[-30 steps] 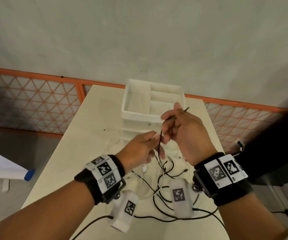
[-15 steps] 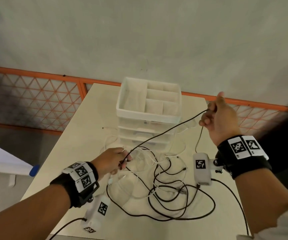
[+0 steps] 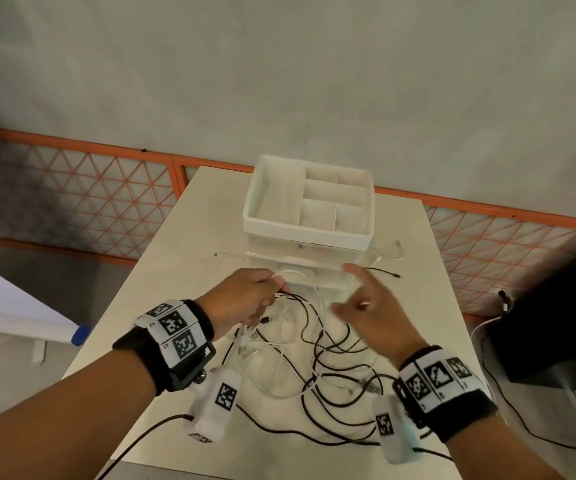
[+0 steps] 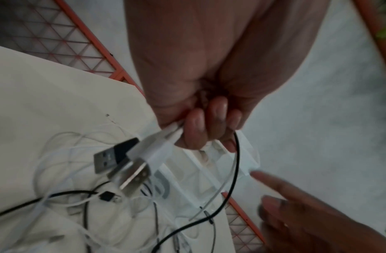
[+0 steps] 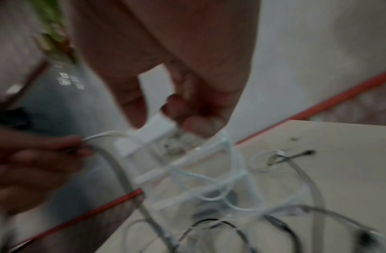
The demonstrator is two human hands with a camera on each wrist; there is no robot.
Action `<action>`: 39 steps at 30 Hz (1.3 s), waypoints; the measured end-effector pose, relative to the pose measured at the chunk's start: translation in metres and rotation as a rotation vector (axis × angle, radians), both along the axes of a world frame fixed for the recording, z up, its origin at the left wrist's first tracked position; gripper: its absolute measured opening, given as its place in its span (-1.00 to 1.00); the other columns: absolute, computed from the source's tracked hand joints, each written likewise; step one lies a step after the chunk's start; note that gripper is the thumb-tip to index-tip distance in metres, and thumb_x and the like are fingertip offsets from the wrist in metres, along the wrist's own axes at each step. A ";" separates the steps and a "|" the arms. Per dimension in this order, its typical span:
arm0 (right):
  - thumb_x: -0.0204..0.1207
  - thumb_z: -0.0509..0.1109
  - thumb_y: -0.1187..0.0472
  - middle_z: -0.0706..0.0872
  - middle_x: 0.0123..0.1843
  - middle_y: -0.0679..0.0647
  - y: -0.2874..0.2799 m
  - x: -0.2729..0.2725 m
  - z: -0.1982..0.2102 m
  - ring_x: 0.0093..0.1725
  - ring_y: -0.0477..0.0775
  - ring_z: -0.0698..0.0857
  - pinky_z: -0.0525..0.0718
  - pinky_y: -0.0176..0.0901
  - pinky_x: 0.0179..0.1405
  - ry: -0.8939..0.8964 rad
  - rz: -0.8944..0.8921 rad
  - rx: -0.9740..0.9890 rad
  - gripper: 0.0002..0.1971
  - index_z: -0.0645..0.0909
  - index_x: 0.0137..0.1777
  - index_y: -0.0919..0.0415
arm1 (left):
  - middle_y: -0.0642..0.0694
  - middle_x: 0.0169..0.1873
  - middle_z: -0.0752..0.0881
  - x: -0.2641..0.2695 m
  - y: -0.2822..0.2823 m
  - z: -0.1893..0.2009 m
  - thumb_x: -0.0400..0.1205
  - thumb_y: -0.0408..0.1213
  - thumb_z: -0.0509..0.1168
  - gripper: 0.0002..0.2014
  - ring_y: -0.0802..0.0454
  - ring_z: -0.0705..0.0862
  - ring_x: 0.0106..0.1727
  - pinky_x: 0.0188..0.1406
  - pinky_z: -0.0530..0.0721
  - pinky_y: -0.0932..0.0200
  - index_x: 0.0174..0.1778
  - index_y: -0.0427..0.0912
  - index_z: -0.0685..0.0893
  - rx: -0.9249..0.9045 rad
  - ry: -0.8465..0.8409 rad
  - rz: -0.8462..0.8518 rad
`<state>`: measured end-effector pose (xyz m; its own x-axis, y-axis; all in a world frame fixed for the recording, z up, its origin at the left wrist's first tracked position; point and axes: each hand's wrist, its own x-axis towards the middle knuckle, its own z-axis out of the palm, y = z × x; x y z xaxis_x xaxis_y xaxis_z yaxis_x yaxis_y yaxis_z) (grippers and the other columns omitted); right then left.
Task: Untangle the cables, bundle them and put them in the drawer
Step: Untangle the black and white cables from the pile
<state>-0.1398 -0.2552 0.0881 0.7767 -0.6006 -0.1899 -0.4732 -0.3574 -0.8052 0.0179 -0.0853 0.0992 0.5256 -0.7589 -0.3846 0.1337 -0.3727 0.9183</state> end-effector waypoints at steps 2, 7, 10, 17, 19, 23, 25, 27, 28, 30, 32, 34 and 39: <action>0.46 0.56 0.04 0.78 -0.26 0.05 0.027 0.010 0.001 -0.30 -0.09 0.74 0.59 -0.30 -0.26 0.069 0.246 -0.024 -0.29 0.30 0.50 -0.41 | 0.04 -0.52 0.36 -0.009 -0.007 0.012 0.77 -0.03 0.17 -0.61 0.14 0.25 -0.56 -0.58 0.25 0.29 0.09 -0.27 0.75 -0.040 0.010 -0.063; 0.58 0.42 0.02 0.73 -0.43 -0.03 0.001 0.019 -0.017 -0.36 0.08 0.72 0.74 -0.13 -0.28 0.223 0.025 -0.133 -0.75 0.68 -0.25 0.14 | 0.02 -0.53 0.46 -0.005 -0.001 0.027 0.75 -0.14 0.22 -0.69 0.14 0.31 -0.55 -0.53 0.33 0.32 0.01 -0.20 0.84 -0.039 -0.140 -0.185; 0.55 0.45 0.07 0.85 -0.19 0.03 -0.038 0.007 -0.015 -0.14 0.19 0.80 0.73 -0.05 -0.08 0.163 -0.146 -0.425 -0.86 0.74 -0.19 0.07 | 0.12 -0.57 0.59 0.005 0.013 0.018 0.72 -0.16 0.27 -0.63 0.25 0.40 -0.60 -0.46 0.37 0.39 -0.36 -0.28 0.72 0.147 -0.445 -0.249; 0.53 0.51 0.11 0.83 0.03 -0.16 -0.012 -0.005 -0.037 0.06 -0.10 0.77 0.68 -0.14 0.21 0.203 0.104 -0.221 -0.27 0.30 0.64 -0.29 | 0.04 -0.39 0.74 -0.007 0.023 -0.026 0.71 -0.25 0.26 -0.76 0.14 0.63 -0.31 -0.38 0.47 0.51 -0.04 -0.01 0.87 0.311 -0.609 -0.260; 0.51 0.52 0.07 0.79 -0.27 -0.14 0.013 -0.002 -0.048 -0.23 -0.22 0.73 0.62 -0.34 -0.13 0.227 0.263 -0.124 -0.45 0.48 0.44 -0.36 | 0.00 -0.28 0.82 -0.013 0.021 -0.031 0.70 -0.28 0.28 -0.77 0.22 0.73 -0.17 -0.19 0.56 0.49 0.05 -0.07 0.87 0.254 -0.604 -0.261; 0.58 0.42 0.00 0.71 -0.32 -0.11 0.023 0.007 -0.066 -0.15 0.02 0.74 0.63 -0.16 -0.13 0.314 0.327 -0.273 -0.84 0.69 -0.21 -0.02 | 0.14 -0.37 0.72 -0.019 0.021 -0.034 0.74 -0.20 0.24 -0.76 0.47 0.58 -0.44 -0.37 0.44 0.52 0.10 -0.04 0.84 0.209 -0.543 -0.365; 0.60 0.41 0.03 0.74 -0.23 -0.17 0.010 0.005 -0.062 -0.08 0.00 0.77 0.68 -0.16 0.00 0.198 0.110 -0.329 -0.90 0.77 -0.03 -0.09 | 0.15 -0.39 0.68 -0.019 0.023 -0.040 0.77 -0.17 0.16 -0.72 0.41 0.52 -0.55 -0.47 0.40 0.52 0.14 -0.02 0.80 0.277 -0.473 -0.410; 0.61 0.43 0.10 0.74 -0.08 -0.19 0.001 0.000 -0.059 -0.09 -0.04 0.78 0.69 -0.17 0.09 0.059 0.008 -0.266 -0.69 0.68 0.31 -0.20 | 0.14 -0.38 0.67 -0.020 0.025 -0.048 0.78 -0.22 0.13 -0.71 0.35 0.53 -0.54 -0.52 0.38 0.53 0.11 -0.06 0.79 0.339 -0.438 -0.385; 0.60 0.45 0.13 0.70 0.06 -0.19 0.001 -0.002 -0.060 -0.07 -0.04 0.78 0.67 -0.16 0.12 0.049 0.021 -0.204 -0.51 0.53 0.50 -0.22 | 0.12 -0.36 0.68 -0.021 0.026 -0.053 0.77 -0.25 0.13 -0.71 0.33 0.55 -0.48 -0.52 0.38 0.53 0.08 -0.10 0.79 0.361 -0.435 -0.330; 0.56 0.48 0.15 0.59 0.33 -0.18 0.007 -0.008 -0.076 0.07 0.04 0.78 0.67 -0.09 0.21 0.146 0.060 -0.182 -0.27 0.26 0.67 -0.20 | 0.04 -0.30 0.73 -0.023 0.027 -0.063 0.75 -0.33 0.14 -0.72 0.23 0.60 -0.37 -0.44 0.46 0.49 0.01 -0.20 0.79 0.355 -0.372 -0.159; 0.55 0.44 0.13 0.56 0.51 -0.05 0.013 -0.019 -0.102 0.33 0.14 0.69 0.63 0.05 0.35 0.324 0.052 -0.222 -0.32 0.26 0.64 -0.10 | -0.05 -0.30 0.74 -0.024 0.029 -0.070 0.73 -0.40 0.15 -0.73 0.15 0.60 -0.40 -0.49 0.51 0.44 -0.03 -0.32 0.79 0.315 -0.267 -0.003; 0.58 0.36 0.13 0.50 0.55 -0.02 0.019 -0.031 -0.126 0.43 0.14 0.61 0.59 0.03 0.38 0.532 0.060 -0.236 -0.46 0.40 0.57 -0.05 | -0.03 -0.34 0.73 -0.022 0.031 -0.072 0.73 -0.39 0.18 -0.75 0.13 0.57 -0.45 -0.52 0.50 0.40 -0.09 -0.33 0.76 0.301 -0.223 0.057; 0.66 0.28 0.08 0.66 0.16 0.09 0.019 -0.029 -0.132 0.12 0.19 0.71 0.70 0.01 0.09 0.532 0.038 -0.362 -0.79 0.74 0.12 0.01 | -0.09 -0.32 0.71 -0.008 0.027 -0.067 0.73 -0.29 0.27 -0.80 0.04 0.49 -0.41 -0.38 0.48 0.14 -0.23 -0.21 0.59 0.243 -0.136 0.141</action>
